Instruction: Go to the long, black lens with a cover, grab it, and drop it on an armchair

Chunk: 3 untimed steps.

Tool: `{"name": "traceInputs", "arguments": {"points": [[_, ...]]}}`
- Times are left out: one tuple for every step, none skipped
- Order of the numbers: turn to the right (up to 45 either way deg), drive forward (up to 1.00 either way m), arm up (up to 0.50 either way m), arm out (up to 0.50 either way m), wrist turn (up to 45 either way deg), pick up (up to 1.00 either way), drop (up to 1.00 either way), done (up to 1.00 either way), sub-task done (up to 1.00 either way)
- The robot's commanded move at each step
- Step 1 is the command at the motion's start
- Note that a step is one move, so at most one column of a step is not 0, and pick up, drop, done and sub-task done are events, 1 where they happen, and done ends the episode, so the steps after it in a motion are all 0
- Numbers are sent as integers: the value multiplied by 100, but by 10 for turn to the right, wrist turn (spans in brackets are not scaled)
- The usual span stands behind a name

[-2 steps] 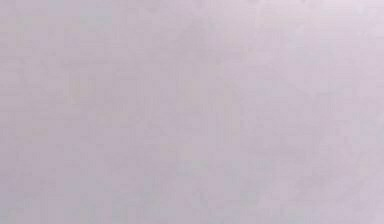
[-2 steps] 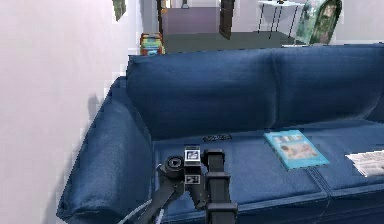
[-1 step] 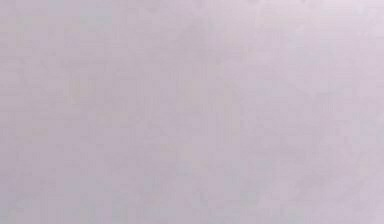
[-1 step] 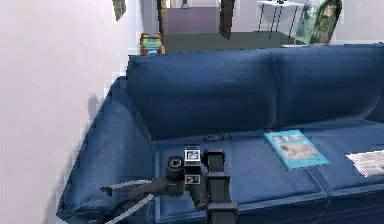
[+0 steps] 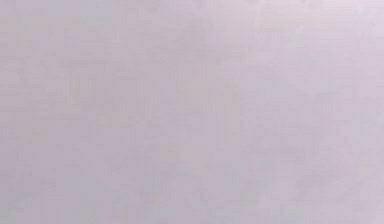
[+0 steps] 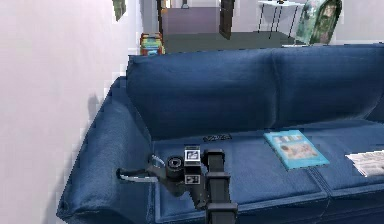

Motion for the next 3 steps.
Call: {"name": "traceInputs", "arguments": {"points": [[0, 0, 0, 0, 450, 0, 0, 0, 0], [0, 0, 0, 0, 120, 0, 0, 0, 0], [0, 0, -30, 0, 0, 0, 0, 0, 0]]}}
